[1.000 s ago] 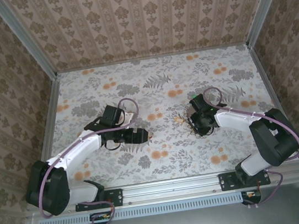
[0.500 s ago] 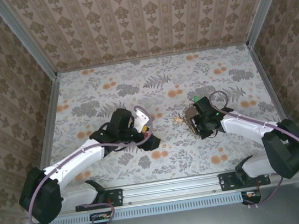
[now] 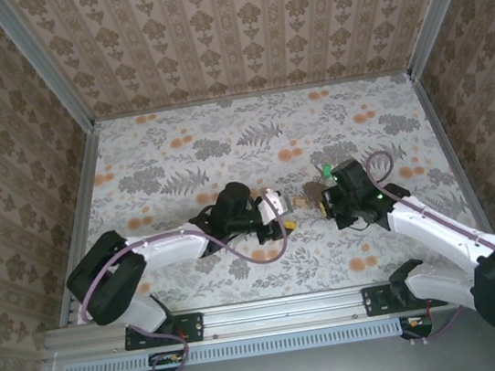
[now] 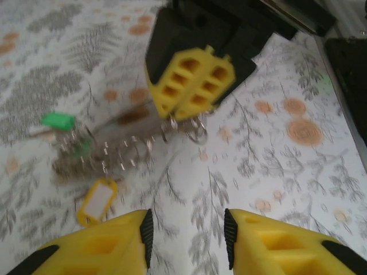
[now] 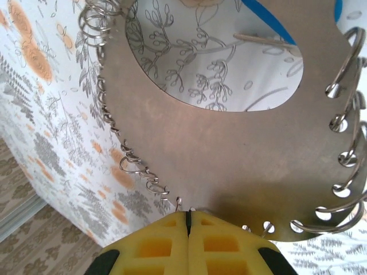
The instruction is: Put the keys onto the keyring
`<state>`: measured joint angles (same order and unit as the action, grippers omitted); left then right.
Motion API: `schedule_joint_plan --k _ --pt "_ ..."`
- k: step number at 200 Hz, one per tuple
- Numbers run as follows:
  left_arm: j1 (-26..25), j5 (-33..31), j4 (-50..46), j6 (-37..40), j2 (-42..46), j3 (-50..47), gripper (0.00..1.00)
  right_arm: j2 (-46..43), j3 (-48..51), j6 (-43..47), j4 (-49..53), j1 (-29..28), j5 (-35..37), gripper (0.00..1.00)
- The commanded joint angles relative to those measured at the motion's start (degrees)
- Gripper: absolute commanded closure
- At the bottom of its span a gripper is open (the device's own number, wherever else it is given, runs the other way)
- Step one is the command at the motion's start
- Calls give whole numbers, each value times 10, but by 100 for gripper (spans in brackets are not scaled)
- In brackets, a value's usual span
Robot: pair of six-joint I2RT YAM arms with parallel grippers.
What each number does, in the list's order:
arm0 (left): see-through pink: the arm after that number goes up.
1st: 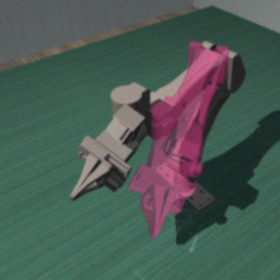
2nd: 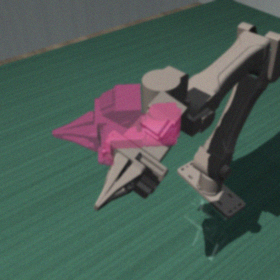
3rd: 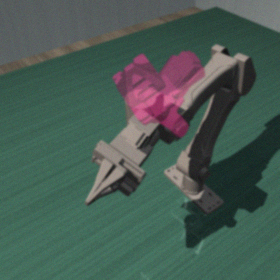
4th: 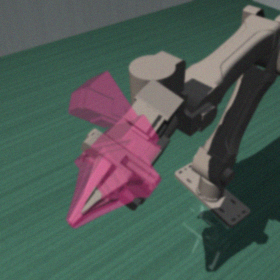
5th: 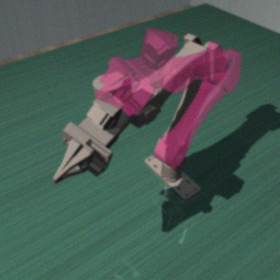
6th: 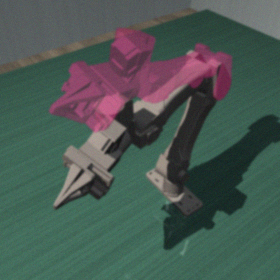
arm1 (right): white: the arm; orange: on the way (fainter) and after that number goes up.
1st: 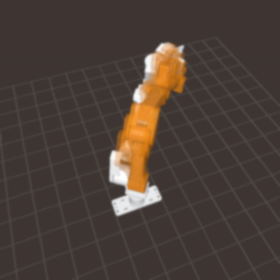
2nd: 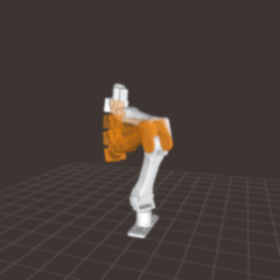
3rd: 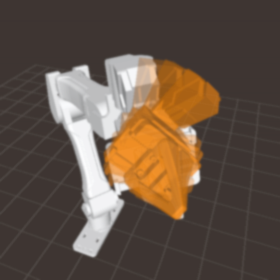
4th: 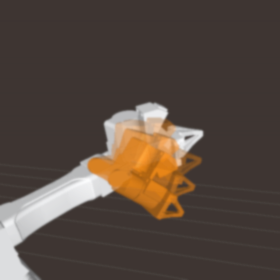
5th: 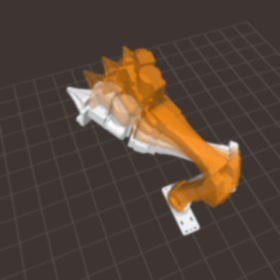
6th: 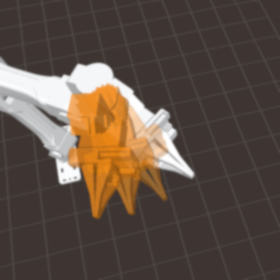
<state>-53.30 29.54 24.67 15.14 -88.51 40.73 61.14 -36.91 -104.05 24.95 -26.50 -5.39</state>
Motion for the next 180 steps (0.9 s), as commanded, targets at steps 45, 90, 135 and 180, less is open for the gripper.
schedule_joint_plan --k 45,90,135,180 --pt "-69 -59 92 47 -19 25 62 -46 -4 -44 37 -20 -9 100" --pt "-91 -161 168 21 -49 7 63 -54 -9 -50 48 -35 9 100" --pt "-89 -173 202 20 -64 -8 61 -49 -6 -70 36 -55 22 100" --pt "-84 -136 238 1 -68 -40 60 -49 0 -88 25 -59 33 100"
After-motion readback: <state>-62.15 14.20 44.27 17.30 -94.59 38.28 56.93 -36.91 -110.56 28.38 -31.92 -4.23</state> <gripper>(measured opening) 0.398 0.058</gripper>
